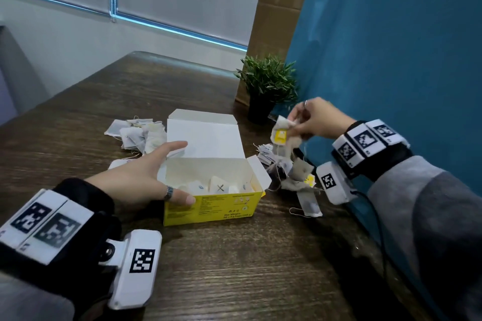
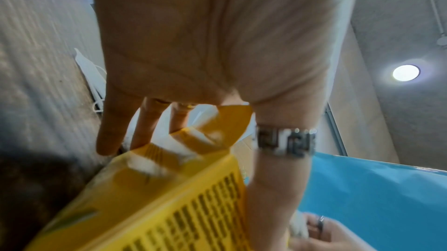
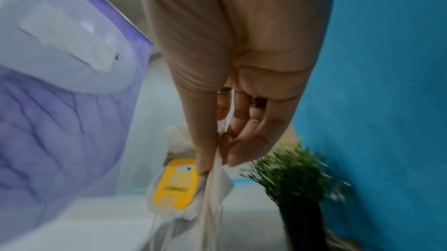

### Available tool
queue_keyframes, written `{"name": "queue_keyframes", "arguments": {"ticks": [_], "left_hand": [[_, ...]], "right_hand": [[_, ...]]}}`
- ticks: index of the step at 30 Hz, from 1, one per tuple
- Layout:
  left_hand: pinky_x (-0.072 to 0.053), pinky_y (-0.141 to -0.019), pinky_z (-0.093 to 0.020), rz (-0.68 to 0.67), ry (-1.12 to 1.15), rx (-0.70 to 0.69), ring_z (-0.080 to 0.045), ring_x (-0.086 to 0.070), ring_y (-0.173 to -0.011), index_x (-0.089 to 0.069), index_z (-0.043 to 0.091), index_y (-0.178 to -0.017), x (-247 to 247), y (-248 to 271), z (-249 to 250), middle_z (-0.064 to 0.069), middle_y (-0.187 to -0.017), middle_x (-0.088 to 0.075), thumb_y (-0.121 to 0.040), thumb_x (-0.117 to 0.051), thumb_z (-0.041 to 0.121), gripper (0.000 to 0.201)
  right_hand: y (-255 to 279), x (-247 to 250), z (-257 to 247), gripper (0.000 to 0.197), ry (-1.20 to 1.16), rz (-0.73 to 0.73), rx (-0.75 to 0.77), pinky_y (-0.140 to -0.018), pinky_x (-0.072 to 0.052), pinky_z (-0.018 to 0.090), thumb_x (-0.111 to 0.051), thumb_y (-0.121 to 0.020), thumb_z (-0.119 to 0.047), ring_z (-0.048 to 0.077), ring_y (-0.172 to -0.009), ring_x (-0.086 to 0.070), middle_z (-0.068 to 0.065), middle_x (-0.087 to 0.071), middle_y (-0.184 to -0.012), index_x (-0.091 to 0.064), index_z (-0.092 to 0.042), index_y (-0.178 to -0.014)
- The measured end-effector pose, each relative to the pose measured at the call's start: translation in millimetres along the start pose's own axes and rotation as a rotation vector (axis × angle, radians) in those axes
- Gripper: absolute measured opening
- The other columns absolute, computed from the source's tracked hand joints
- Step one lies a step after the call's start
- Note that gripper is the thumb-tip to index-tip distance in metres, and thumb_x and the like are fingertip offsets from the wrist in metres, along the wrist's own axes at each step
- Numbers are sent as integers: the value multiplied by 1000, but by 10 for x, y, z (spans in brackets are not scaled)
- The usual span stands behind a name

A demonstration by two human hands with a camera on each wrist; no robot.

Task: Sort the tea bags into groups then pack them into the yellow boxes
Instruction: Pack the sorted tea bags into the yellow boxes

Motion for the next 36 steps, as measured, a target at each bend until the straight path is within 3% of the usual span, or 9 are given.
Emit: {"name": "queue_keyframes", "arguments": {"ticks": [3,7,11,15,18,23,26,30,36], "left_hand": [[-35,-97,-27,12,-11,-1,-14,-38,-125,-22,51,-139,-1,15,25,10,-144,-32,-32,-84,60,124],[-31,-102,-26,52,-37,7,-14,-30,-135,-16,44,-143,1,-11,22,7,-151,-26,-58,-84,39,109],[-31,-107,-29,49,-50,13,-14,-32,-135,-15,44,-143,10,-37,-32,9,-149,-32,-49,-86,50,118],[-29,-110,-29,41,-19,-11,-10,-29,-136,-13,42,-145,-12,-44,-14,8,-150,-29,-35,-83,54,130],[-29,-100,-22,41,1,-17,-9,-27,-135,-14,39,-146,-28,-46,0,9,-150,-27,-47,-86,41,122],[-26,-97,-20,56,8,-11,-10,-25,-137,-13,39,-146,-30,-37,1,11,-153,-22,-60,-85,32,113],[-25,-99,-21,53,12,-16,-10,-22,-139,-13,39,-146,-31,-37,8,11,-153,-21,-61,-85,31,112],[-25,-99,-21,45,40,-21,-9,-23,-138,-15,40,-145,-40,-53,-5,12,-153,-22,-55,-88,35,116],[-24,-99,-20,34,25,-29,-7,-24,-137,-14,41,-145,-38,-64,-21,13,-153,-22,-39,-84,47,126]], "right_hand": [[113,128,-498,18,-211,-7,141,-56,-56,23,-79,-71,-8,3,-48,-60,-6,-65,-54,-62,-15,-73],[256,-287,-1050,17,-687,-282,155,-57,-56,21,-70,-75,3,14,-59,-63,5,-68,-70,-60,-11,-76],[303,-929,-1152,23,-749,-457,43,-52,-57,22,-67,-77,6,11,-47,-59,9,-60,-69,-54,-12,-79],[362,-1342,-1060,27,-748,-536,-71,-57,-59,29,-68,-78,6,15,-51,-60,14,-57,-73,-48,-12,-84],[360,-1376,-1050,25,-570,-500,-43,-53,-57,27,-69,-81,-2,15,-46,-61,14,-60,-65,-46,-11,-85],[303,-1159,-1037,23,177,-450,168,-53,-43,25,-63,-86,-34,9,-51,-56,-7,-61,-62,-58,-23,-67],[296,-1035,-941,13,163,-484,134,-56,-44,27,-66,-85,-33,4,-48,-52,-8,-62,-68,-61,-23,-78],[317,-1058,-987,24,149,-336,161,-52,-43,16,-66,-84,-38,6,-58,-53,-9,-62,-70,-62,-17,-95],[473,-1311,-1035,31,419,-323,247,-77,-34,32,-69,-78,-35,17,-86,-54,-6,-64,-90,-44,-23,-92]]}}
Point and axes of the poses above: each hand's wrist, its own y-axis away from the middle knuckle, its own x-axis out of the back of the hand, z = x × y, the point moved 7 cm from there along -y, towards the middle knuckle
